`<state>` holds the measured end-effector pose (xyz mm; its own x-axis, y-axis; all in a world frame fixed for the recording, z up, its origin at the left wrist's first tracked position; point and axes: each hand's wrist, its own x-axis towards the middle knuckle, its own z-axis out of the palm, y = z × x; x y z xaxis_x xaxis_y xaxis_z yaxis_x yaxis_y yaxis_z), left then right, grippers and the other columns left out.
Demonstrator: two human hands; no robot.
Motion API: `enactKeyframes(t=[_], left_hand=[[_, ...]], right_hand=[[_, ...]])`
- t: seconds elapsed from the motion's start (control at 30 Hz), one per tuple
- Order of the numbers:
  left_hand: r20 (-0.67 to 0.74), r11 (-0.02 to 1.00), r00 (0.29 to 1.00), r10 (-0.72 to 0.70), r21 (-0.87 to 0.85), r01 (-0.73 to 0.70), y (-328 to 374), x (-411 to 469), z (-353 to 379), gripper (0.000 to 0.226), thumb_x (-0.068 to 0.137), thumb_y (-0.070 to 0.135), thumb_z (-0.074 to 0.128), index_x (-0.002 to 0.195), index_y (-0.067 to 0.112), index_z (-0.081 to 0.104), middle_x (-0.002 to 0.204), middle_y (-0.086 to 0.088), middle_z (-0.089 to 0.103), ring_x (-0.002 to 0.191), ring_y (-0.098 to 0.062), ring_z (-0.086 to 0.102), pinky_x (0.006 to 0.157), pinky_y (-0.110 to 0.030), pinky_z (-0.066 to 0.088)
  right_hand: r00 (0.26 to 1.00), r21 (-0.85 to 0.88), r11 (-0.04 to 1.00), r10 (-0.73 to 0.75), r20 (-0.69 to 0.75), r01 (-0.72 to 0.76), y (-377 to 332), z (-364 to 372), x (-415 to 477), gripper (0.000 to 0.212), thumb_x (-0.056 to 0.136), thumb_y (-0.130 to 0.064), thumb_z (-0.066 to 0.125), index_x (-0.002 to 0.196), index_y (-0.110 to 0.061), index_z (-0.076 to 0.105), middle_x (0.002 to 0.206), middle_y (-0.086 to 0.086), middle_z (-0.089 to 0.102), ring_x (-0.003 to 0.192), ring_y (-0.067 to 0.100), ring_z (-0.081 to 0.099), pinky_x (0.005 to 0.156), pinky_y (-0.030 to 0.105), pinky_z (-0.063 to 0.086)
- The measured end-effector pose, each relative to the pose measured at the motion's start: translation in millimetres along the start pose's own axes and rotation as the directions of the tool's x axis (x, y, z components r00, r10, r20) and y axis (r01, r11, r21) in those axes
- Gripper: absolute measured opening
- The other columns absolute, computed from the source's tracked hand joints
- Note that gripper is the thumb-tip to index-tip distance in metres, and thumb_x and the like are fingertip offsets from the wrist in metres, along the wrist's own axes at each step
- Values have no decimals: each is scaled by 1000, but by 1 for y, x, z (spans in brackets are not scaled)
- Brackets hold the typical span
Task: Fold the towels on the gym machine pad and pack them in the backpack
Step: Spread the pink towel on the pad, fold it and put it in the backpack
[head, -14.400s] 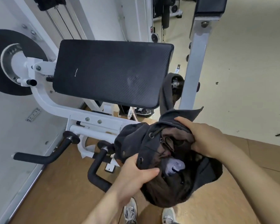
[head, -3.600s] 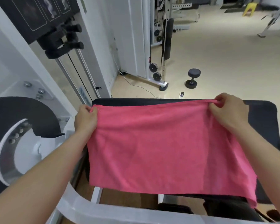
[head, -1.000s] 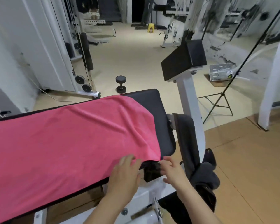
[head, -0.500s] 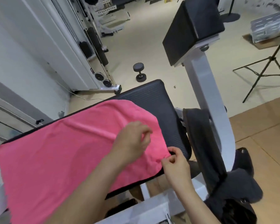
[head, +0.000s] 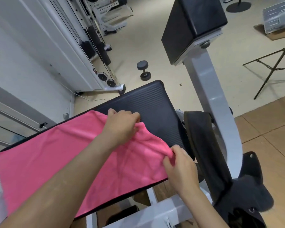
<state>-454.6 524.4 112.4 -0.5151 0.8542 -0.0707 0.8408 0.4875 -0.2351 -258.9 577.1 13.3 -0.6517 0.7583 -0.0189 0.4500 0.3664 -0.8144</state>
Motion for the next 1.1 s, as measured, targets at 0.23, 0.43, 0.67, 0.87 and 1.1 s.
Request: enactKeyframes(t=[0.23,0.43,0.67,0.87,1.1], left_hand=[[-495,961,863,-103,-274,-43,1,7,-11,10,90,24,57,98,18,60,97,-4,53,75,-29,56,51,-39,48],[-410,902,903,-128,-427,-66,17,30,-11,18,89,29,60,102,19,57,113,-1,53,82,-25,59,64,-39,49],[-235,906,950,-206,-414,94,-3,42,-1,30,96,37,52,122,26,61,118,-5,54,105,-28,57,84,-40,47],[-255,950,954,-155,-303,73,0,47,-7,16,92,30,48,100,18,55,95,-6,59,87,-34,56,67,-38,36],[-295,879,939,-179,-476,18,-2,51,-17,21,86,11,46,106,14,49,79,-5,60,74,-33,52,63,-38,37]], right_hand=[[999,76,997,9,-43,-6,7,3,5,4,98,-29,50,94,-28,51,70,-9,59,62,10,57,58,40,50],[992,101,995,28,-121,-16,8,0,10,18,98,-23,48,116,-20,54,92,-9,61,80,13,58,66,36,47],[987,-8,1000,-12,-157,10,11,6,2,26,94,-14,54,120,-17,51,99,-6,52,75,13,48,61,30,39],[986,-80,995,-70,-155,58,17,12,-2,15,90,-5,57,101,-12,63,96,1,52,65,19,52,52,34,43],[990,-76,996,-56,-126,47,18,12,-1,20,85,-3,57,102,-12,63,98,2,50,67,20,53,56,37,46]])
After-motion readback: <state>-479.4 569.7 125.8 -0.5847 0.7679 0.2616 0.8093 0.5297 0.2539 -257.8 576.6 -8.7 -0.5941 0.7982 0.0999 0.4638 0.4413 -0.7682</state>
